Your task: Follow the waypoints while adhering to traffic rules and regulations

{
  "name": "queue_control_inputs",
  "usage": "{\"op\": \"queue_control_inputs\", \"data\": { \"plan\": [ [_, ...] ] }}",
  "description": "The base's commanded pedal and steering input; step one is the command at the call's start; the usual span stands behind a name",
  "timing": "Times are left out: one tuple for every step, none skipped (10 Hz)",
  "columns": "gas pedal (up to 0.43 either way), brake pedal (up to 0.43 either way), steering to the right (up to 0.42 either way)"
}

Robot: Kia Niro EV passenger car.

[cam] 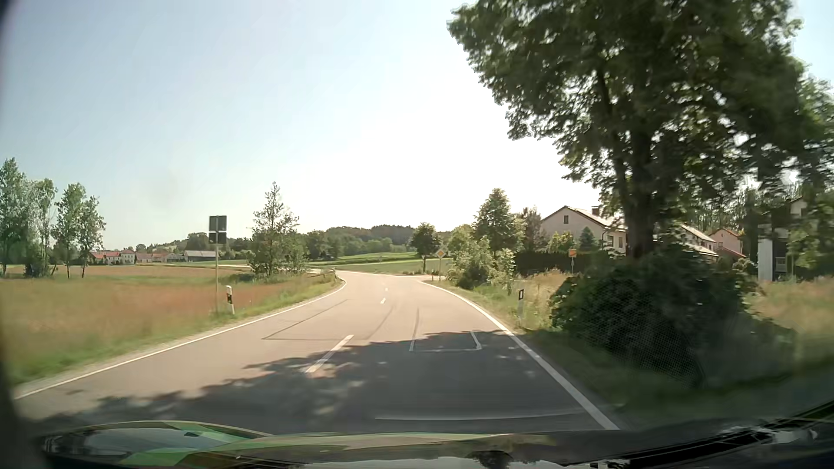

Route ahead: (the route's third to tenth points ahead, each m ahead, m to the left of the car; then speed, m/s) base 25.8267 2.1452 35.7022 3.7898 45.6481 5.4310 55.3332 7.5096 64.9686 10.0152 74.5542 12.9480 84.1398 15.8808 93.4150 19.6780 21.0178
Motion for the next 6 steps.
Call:
{"op": "queue_control_inputs", "data": {
  "plan": [
    [0.240,0.000,-0.027],
    [0.240,0.000,-0.027],
    [0.240,0.000,-0.027],
    [0.228,0.000,-0.028],
    [0.209,0.000,-0.029],
    [0.197,0.000,-0.029]
  ]
}}
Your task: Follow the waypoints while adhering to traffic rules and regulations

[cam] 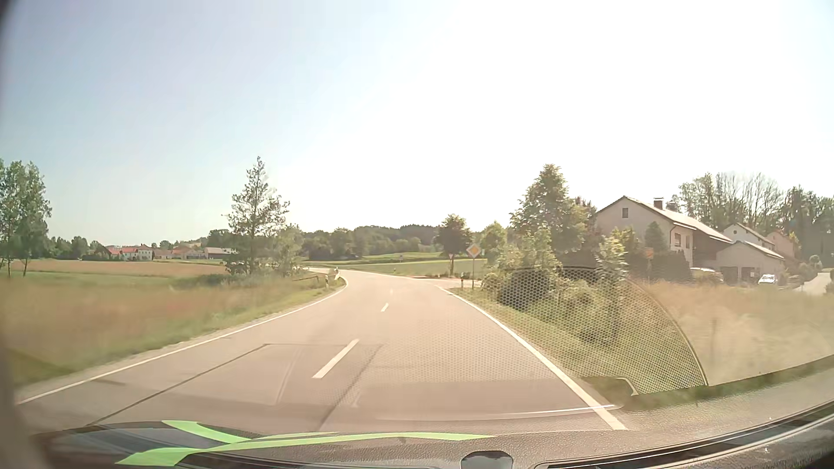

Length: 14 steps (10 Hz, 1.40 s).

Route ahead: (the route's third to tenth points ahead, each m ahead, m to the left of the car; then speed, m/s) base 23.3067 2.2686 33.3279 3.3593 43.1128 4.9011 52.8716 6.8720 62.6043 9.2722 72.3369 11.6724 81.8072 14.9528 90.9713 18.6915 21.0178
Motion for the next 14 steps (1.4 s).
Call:
{"op": "queue_control_inputs", "data": {
  "plan": [
    [0.197,0.000,-0.030],
    [0.197,0.000,-0.030],
    [0.209,0.000,-0.029],
    [0.228,0.000,-0.028],
    [0.228,0.000,-0.028],
    [0.248,0.000,-0.028],
    [0.248,0.000,-0.028],
    [0.248,0.000,-0.028],
    [0.248,0.000,-0.025],
    [0.228,0.000,-0.020],
    [0.209,0.000,-0.018],
    [0.197,0.000,-0.018],
    [0.197,0.000,-0.018],
    [0.197,0.000,-0.019]
  ]
}}
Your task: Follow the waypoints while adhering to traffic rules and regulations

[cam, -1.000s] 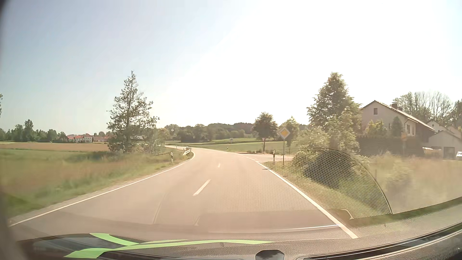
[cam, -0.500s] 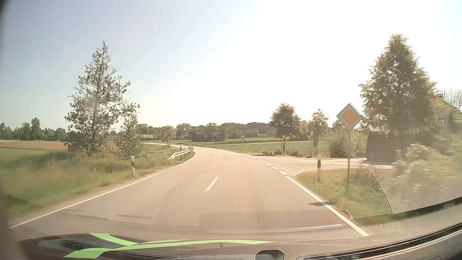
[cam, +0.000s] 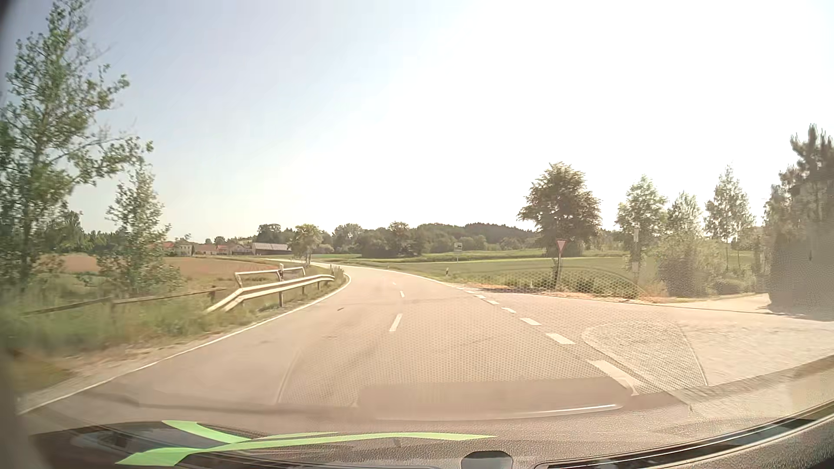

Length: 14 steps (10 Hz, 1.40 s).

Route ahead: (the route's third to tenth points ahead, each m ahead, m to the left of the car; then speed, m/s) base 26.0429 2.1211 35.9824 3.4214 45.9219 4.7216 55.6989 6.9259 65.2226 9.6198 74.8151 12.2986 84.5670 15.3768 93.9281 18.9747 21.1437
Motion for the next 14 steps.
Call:
{"op": "queue_control_inputs", "data": {
  "plan": [
    [0.197,0.000,-0.021],
    [0.209,0.000,-0.021],
    [0.209,0.000,-0.023],
    [0.209,0.000,-0.024],
    [0.209,0.000,-0.024],
    [0.220,0.000,-0.026],
    [0.220,0.000,-0.027],
    [0.220,0.000,-0.028],
    [0.220,0.000,-0.028],
    [0.209,0.000,-0.027],
    [0.209,0.000,-0.025],
    [0.209,0.000,-0.024],
    [0.220,0.000,-0.024],
    [0.220,0.000,-0.024]
  ]
}}
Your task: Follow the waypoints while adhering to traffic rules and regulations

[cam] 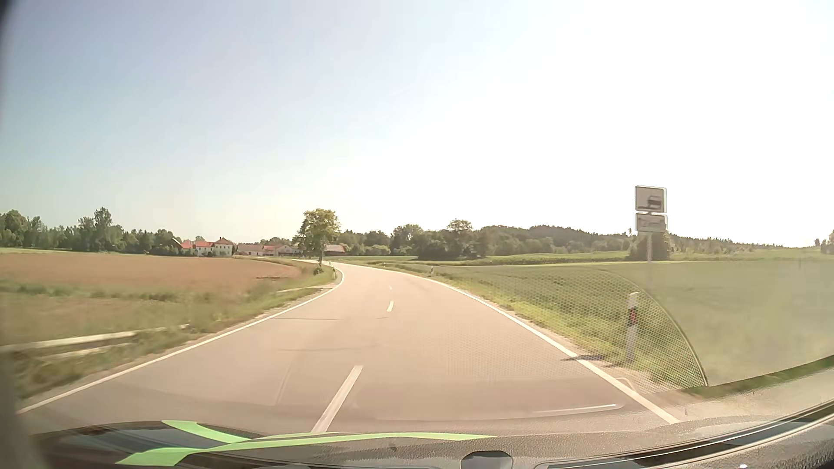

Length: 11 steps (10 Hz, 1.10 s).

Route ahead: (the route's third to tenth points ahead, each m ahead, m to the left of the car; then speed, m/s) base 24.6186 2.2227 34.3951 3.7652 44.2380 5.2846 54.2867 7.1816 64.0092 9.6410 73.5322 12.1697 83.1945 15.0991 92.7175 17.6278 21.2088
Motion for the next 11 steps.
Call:
{"op": "queue_control_inputs", "data": {
  "plan": [
    [0.220,0.000,-0.024],
    [0.197,0.000,-0.026],
    [0.197,0.000,-0.028],
    [0.189,0.000,-0.028],
    [0.189,0.000,-0.029],
    [0.189,0.000,-0.031],
    [0.197,0.000,-0.032],
    [0.197,0.000,-0.031],
    [0.197,0.000,-0.031],
    [0.197,0.000,-0.031],
    [0.209,0.000,-0.030]
  ]
}}
